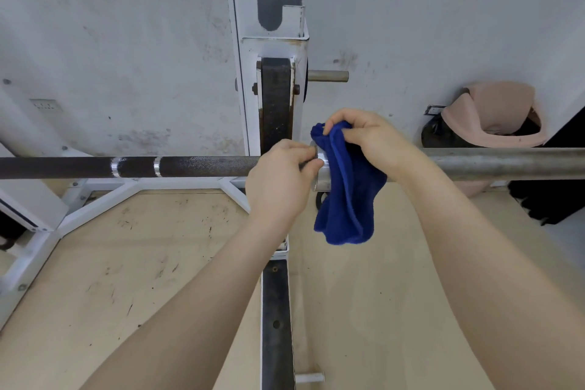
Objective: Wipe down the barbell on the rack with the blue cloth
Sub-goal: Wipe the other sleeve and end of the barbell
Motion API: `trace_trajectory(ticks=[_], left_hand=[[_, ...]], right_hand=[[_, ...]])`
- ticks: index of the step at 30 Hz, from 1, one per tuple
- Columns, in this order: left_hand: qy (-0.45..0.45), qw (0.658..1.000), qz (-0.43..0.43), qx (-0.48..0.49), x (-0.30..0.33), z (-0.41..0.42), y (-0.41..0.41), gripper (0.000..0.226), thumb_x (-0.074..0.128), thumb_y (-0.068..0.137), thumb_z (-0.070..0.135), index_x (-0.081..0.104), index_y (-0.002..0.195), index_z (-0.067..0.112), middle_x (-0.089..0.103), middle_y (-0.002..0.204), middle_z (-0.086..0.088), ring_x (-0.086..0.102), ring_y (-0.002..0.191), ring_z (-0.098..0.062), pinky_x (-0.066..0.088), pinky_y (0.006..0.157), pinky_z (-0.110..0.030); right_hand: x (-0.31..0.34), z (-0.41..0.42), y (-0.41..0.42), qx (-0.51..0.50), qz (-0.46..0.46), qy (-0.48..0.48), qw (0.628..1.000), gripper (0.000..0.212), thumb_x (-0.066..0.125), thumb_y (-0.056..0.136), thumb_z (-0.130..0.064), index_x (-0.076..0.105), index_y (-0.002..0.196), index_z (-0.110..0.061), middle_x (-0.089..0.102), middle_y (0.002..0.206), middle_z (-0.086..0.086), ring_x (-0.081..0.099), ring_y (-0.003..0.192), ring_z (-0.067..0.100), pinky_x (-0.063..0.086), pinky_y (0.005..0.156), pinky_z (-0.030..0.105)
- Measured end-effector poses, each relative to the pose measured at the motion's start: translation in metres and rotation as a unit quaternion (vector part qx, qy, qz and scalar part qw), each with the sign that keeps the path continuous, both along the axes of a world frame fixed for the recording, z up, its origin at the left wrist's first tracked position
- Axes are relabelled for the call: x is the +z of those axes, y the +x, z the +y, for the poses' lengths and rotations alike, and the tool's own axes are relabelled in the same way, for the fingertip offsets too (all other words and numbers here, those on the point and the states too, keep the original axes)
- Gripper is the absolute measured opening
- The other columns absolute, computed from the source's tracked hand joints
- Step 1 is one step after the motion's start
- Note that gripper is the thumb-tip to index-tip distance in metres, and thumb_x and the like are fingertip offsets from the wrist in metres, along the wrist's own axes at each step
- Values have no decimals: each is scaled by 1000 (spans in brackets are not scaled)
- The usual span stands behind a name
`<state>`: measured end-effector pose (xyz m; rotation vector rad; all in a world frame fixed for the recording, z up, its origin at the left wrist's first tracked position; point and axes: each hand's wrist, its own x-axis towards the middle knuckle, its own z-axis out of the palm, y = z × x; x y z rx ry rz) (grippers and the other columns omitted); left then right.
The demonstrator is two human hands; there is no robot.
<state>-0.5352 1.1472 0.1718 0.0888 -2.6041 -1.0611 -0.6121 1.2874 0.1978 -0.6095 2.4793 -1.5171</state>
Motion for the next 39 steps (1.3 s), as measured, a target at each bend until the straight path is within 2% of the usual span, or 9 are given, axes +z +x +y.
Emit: trace_trajectory(ticks=[7, 10, 14, 16, 23, 29, 33, 36, 39], left_hand=[[83, 995, -57, -7, 15, -1, -4, 21, 55, 90, 28, 71, 90, 15, 64, 89, -4, 58, 80, -20, 49, 72, -34], [135, 986, -98, -19, 23, -3, -11, 18, 56, 90, 28, 67, 81, 17, 62, 78, -12, 56, 64, -21, 51, 65, -33], [125, 986, -113, -15, 27, -4, -17, 27, 54, 90, 26, 69, 88, 4, 65, 82, -23, 52, 62, -19, 51, 64, -34], [126, 986, -109, -11, 26, -3, -17, 30, 55, 90, 27, 69, 92, 0, 67, 91, -25, 53, 65, -21, 54, 71, -38], [124, 987, -104, -3, 24, -2, -14, 29, 53, 90, 31, 68, 91, 6, 67, 90, -21, 55, 66, -20, 54, 72, -36], [113, 988, -103, 1, 24, -2, -15, 36, 53, 90, 33, 68, 91, 0, 67, 89, -21, 57, 66, -23, 53, 72, -37], [133, 986, -97, -10, 23, -4, -14, 32, 55, 89, 32, 71, 84, 4, 68, 77, -17, 58, 61, -23, 52, 66, -38], [147, 984, -99, -19, 22, -4, -12, 29, 56, 89, 33, 73, 84, 10, 70, 80, -15, 57, 63, -20, 51, 64, -37], [141, 985, -96, -29, 21, -4, -10, 24, 55, 89, 28, 73, 85, 13, 71, 86, -13, 65, 78, -26, 55, 74, -43]], right_hand=[[-8, 9, 17, 10, 22, -75, 997, 31, 44, 81, -4, 63, 76, -27, 64, 85, -12, 58, 80, 5, 42, 75, 20], [-32, 12, 41, -44, 122, -59, 990, 34, 39, 78, -7, 62, 84, -32, 64, 97, -16, 58, 93, 7, 43, 83, 21], [-67, 16, 62, -30, 359, 29, 932, 27, 37, 83, -4, 58, 98, -10, 63, 106, 2, 53, 107, 5, 34, 95, 10], [-80, 21, 62, -17, 440, 77, 894, 24, 38, 85, -4, 56, 100, -7, 67, 108, 15, 52, 109, 18, 36, 98, 18], [-119, 15, 64, -9, 560, 177, 809, 19, 36, 97, -8, 54, 102, -3, 67, 110, 20, 48, 96, 27, 38, 89, 35], [-138, 13, 69, -16, 549, 224, 805, 24, 46, 84, -9, 48, 108, -8, 68, 113, 15, 46, 105, 24, 33, 100, 34], [-87, -5, 58, -95, 488, 154, 854, 23, 44, 84, -6, 55, 104, -9, 66, 114, 15, 46, 107, 21, 32, 101, 35], [-37, -11, 44, -131, 293, 91, 943, 26, 38, 85, 0, 58, 96, -12, 64, 102, 9, 52, 93, 20, 42, 84, 36], [-3, -13, 26, -93, 151, 129, 976, 31, 37, 88, 1, 55, 89, -23, 60, 89, 0, 50, 80, 16, 38, 69, 28]])
